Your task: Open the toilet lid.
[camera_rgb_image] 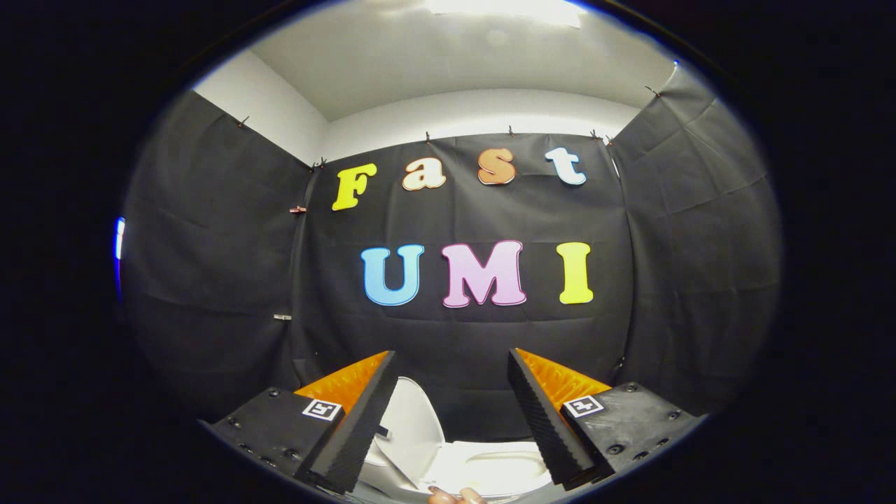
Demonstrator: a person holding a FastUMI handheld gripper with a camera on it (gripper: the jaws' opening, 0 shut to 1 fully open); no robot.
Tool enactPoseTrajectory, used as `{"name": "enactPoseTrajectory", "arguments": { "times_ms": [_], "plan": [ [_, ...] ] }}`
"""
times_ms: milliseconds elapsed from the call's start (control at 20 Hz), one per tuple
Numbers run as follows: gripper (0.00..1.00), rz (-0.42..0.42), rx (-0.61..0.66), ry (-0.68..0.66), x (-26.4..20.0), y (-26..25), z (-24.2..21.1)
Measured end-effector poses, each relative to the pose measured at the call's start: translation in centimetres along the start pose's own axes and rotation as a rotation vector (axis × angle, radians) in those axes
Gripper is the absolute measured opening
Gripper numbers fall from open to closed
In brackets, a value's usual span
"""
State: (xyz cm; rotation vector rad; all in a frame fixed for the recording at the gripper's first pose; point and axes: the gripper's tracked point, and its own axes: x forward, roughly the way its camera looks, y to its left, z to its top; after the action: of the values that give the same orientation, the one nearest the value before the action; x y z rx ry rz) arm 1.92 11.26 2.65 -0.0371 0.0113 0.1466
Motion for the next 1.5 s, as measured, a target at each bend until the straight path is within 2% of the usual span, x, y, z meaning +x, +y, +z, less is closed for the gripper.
{"name": "enactPoseTrajectory", "arguments": {
  "times_ms": [850, 1500],
  "plan": [
    [0.99, -0.003, -0.01, 0.021, -1.4, -0.9, -0.5],
    [0.99, 0.048, -0.001, 0.04, -0.8, 1.1, -0.8]
  ]
}}
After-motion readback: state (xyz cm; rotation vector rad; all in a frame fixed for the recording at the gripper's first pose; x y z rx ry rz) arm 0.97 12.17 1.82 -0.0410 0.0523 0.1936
